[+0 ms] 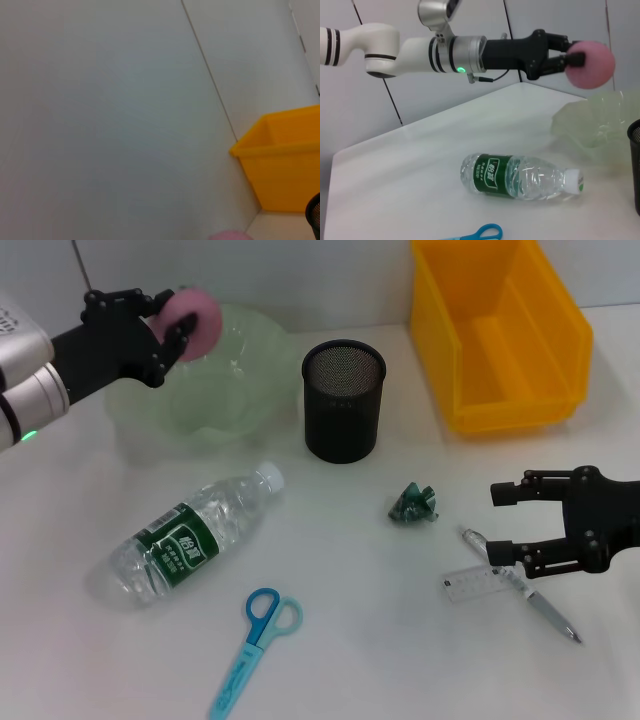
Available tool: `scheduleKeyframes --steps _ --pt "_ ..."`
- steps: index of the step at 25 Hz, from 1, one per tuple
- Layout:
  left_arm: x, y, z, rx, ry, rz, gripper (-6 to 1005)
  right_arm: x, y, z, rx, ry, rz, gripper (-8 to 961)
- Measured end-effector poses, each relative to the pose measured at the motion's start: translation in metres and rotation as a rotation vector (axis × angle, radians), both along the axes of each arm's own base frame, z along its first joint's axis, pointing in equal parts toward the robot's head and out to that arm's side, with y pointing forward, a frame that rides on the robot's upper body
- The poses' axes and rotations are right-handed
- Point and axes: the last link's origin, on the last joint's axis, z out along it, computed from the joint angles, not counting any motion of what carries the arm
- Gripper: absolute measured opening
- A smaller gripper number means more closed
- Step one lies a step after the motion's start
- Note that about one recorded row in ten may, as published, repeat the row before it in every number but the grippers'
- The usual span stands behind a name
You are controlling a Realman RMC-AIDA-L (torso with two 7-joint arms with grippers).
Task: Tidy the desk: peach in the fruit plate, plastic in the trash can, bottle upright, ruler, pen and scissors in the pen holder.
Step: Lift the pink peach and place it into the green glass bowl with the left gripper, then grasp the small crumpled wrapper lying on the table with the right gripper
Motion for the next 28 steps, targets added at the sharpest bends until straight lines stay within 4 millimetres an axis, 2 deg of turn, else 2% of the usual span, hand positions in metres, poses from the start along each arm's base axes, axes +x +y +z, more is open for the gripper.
scheduleKeyframes --steps 11,18,22,25,28 --pt "0.000 0.001 0.000 -0.014 -0.028 0.027 391 -0.001 0.000 -0.002 -0.008 0.000 0.004 823" --pt "0.004 -0.005 0.003 -0.040 -0.072 0.002 655 0.000 0.004 0.004 0.033 0.029 -0.033 823" --pt "0.005 -0.038 0.011 -0.157 -0.200 -0.079 802 -0.001 0.014 0.019 0.080 0.048 -0.115 823" --pt "-0.004 -0.073 0.003 -0.267 -0.234 -0.119 803 -0.006 0.024 0.031 0.091 0.030 -0.186 822" --pt "-0.012 -0.103 -0.013 -0.371 -0.232 -0.144 803 -0.023 0.034 0.042 0.070 -0.029 -0.213 822"
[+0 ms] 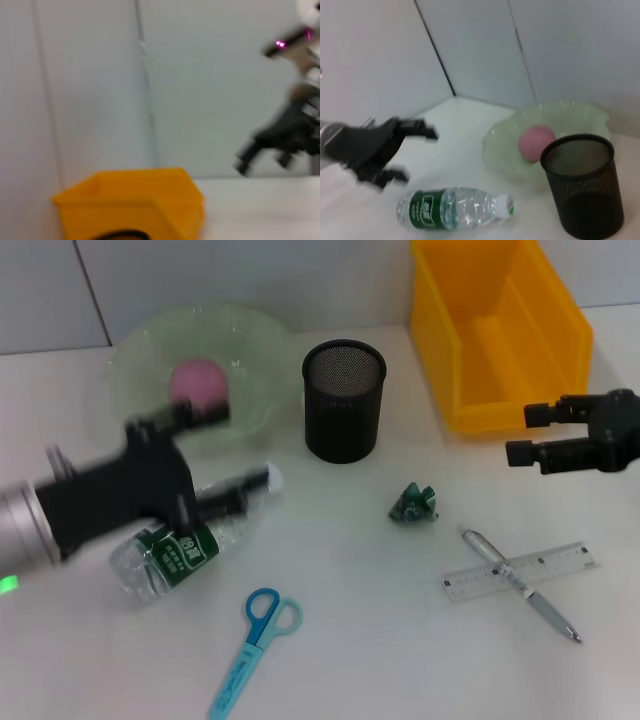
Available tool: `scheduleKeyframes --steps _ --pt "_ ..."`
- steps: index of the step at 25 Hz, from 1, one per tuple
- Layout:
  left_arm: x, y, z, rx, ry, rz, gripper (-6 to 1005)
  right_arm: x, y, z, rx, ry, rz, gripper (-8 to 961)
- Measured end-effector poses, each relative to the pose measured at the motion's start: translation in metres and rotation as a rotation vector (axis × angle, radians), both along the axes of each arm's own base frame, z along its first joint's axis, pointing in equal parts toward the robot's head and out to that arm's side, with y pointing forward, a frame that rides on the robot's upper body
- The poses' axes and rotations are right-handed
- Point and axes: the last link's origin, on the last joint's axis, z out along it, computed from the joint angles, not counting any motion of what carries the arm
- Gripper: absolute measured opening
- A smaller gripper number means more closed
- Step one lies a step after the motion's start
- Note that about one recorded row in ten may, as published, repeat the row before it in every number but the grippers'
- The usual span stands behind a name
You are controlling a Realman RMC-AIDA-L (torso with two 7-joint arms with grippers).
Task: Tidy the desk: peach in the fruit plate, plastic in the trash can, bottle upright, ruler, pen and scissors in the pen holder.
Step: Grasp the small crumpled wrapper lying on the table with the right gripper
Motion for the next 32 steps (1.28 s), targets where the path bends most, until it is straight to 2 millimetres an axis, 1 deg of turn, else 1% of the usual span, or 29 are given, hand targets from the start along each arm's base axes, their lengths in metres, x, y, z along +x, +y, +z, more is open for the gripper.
scheduleKeyframes --steps 1,3,4,5,7,9,11,14,17,21,23,24,27,28,29,30,31,32 --pt "-0.004 -0.009 -0.007 -0.026 0.011 -0.003 801 -0.005 0.002 0.001 -0.014 -0.018 -0.008 822" --pt "-0.008 -0.022 -0.017 -0.064 0.026 -0.008 798 -0.021 0.009 0.005 -0.061 -0.087 -0.033 822" --pt "-0.008 -0.025 -0.019 -0.073 0.027 -0.011 797 -0.037 0.015 0.006 -0.100 -0.167 -0.076 822" --pt "-0.008 -0.029 -0.022 -0.089 0.028 -0.014 797 -0.037 0.015 0.006 -0.100 -0.167 -0.076 822" --pt "-0.008 -0.032 -0.025 -0.106 0.027 -0.016 797 -0.055 0.020 0.005 -0.123 -0.261 -0.123 822" --pt "-0.009 -0.035 -0.028 -0.119 0.028 -0.015 797 -0.068 0.025 0.004 -0.129 -0.351 -0.152 822" --pt "-0.009 -0.037 -0.031 -0.128 0.033 -0.025 797 -0.078 0.028 0.001 -0.132 -0.419 -0.174 822" --pt "-0.009 -0.039 -0.032 -0.126 0.036 -0.033 797 -0.088 0.033 -0.005 -0.138 -0.485 -0.189 821" --pt "-0.009 -0.040 -0.032 -0.126 0.035 -0.037 797 -0.095 0.038 -0.019 -0.140 -0.539 -0.183 821" --pt "-0.009 -0.041 -0.032 -0.128 0.032 -0.043 797 -0.102 0.042 -0.045 -0.156 -0.629 -0.158 821" --pt "-0.009 -0.041 -0.032 -0.124 0.032 -0.052 797 -0.105 0.044 -0.060 -0.172 -0.673 -0.144 821" --pt "-0.009 -0.041 -0.031 -0.123 0.032 -0.057 797 -0.107 0.047 -0.072 -0.181 -0.693 -0.141 821" --pt "-0.009 -0.041 -0.031 -0.121 0.033 -0.061 797 -0.109 0.051 -0.084 -0.179 -0.713 -0.135 821" --pt "-0.009 -0.041 -0.032 -0.121 0.034 -0.060 797 -0.109 0.051 -0.084 -0.179 -0.713 -0.135 821" --pt "-0.009 -0.041 -0.032 -0.122 0.034 -0.059 797 -0.110 0.053 -0.092 -0.174 -0.724 -0.130 821" --pt "-0.009 -0.041 -0.032 -0.122 0.035 -0.059 797 -0.110 0.053 -0.092 -0.174 -0.724 -0.130 821" --pt "-0.009 -0.041 -0.032 -0.121 0.035 -0.059 797 -0.111 0.056 -0.098 -0.172 -0.732 -0.130 820" --pt "-0.009 -0.042 -0.032 -0.122 0.035 -0.058 797 -0.111 0.056 -0.098 -0.172 -0.732 -0.130 820"
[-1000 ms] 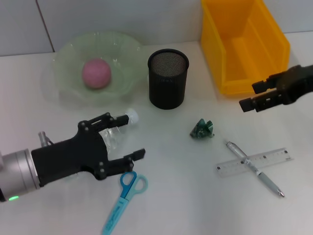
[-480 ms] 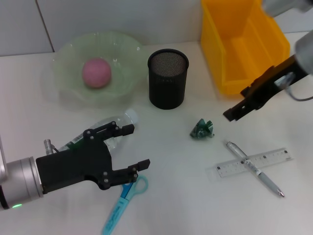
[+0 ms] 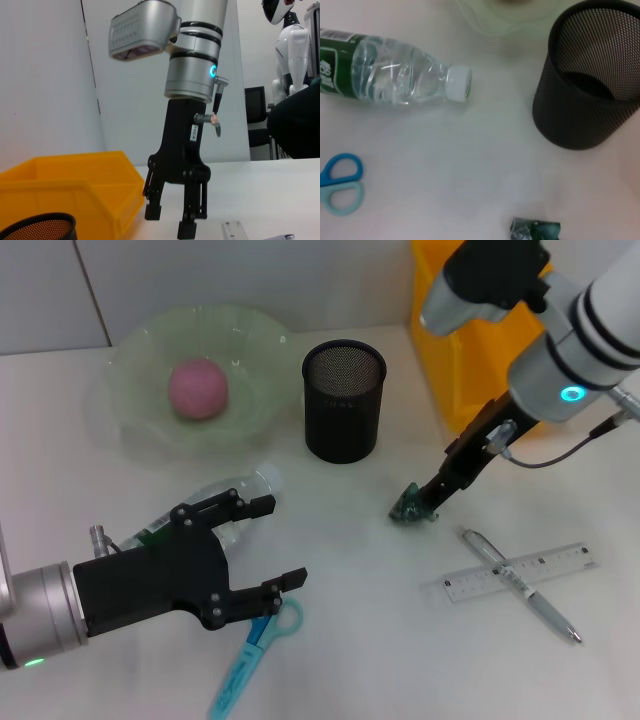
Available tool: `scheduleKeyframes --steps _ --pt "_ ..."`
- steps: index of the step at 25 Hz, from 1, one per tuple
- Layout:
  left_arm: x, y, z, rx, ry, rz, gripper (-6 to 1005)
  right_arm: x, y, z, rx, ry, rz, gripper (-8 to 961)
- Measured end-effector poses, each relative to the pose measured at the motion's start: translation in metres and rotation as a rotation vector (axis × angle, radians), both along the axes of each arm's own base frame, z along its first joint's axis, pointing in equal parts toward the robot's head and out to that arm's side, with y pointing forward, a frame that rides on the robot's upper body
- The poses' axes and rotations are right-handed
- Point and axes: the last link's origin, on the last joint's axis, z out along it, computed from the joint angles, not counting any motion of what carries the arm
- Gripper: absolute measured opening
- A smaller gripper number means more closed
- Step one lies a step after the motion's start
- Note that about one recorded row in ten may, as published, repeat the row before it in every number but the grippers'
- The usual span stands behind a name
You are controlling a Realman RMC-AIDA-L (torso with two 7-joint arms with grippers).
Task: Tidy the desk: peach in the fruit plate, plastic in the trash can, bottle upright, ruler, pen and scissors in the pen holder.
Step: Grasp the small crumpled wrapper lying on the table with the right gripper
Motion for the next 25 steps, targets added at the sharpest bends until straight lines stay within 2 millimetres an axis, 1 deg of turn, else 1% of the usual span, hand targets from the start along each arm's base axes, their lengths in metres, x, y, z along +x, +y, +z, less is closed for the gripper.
scheduleKeyframes --steps 8,20,25 --pt "-0.003 -0.002 -0.002 0.003 0.003 0.001 797 0.001 0.006 -0.028 -0.040 -0.045 -0.009 820" --pt "-0.008 -0.005 -0.003 0.006 0.010 0.007 797 0.007 0.012 -0.041 -0.036 -0.058 -0.028 819" --pt "-0.010 -0.006 -0.004 0.005 0.009 0.009 797 0.008 0.013 -0.043 -0.039 -0.063 -0.033 819"
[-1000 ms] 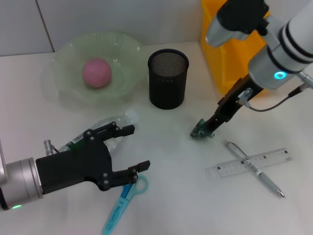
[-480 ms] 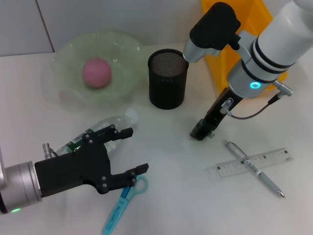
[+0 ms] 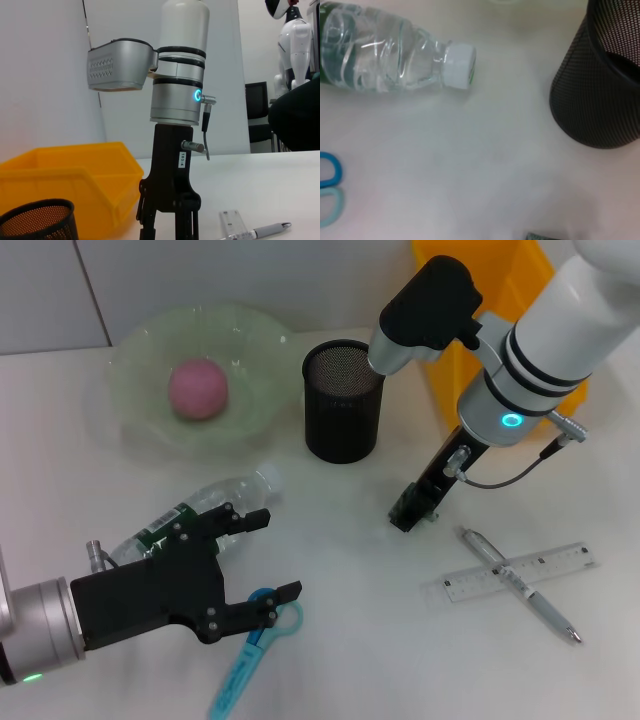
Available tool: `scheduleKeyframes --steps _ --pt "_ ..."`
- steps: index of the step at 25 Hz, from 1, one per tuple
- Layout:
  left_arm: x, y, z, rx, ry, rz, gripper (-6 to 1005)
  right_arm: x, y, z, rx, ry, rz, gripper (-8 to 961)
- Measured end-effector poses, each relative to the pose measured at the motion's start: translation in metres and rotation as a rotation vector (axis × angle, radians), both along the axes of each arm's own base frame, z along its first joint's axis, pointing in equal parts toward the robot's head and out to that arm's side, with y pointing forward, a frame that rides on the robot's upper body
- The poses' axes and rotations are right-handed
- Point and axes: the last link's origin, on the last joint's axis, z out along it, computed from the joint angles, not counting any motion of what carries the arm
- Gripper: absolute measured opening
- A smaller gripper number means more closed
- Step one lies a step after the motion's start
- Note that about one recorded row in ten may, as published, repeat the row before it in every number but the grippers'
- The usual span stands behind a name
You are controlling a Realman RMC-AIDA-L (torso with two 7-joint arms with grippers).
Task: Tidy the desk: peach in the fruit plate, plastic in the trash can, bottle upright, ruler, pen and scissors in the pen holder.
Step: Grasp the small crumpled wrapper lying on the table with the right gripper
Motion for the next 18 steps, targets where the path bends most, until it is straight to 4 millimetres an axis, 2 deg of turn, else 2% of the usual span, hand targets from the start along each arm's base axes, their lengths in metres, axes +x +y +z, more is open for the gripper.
scheduleKeyframes --steps 18 --pt "-0.0002 -0.0008 -0.0009 -0.004 -0.001 0.001 797 0.0053 0.0011 -0.0060 0.002 -0.002 -0.002 818"
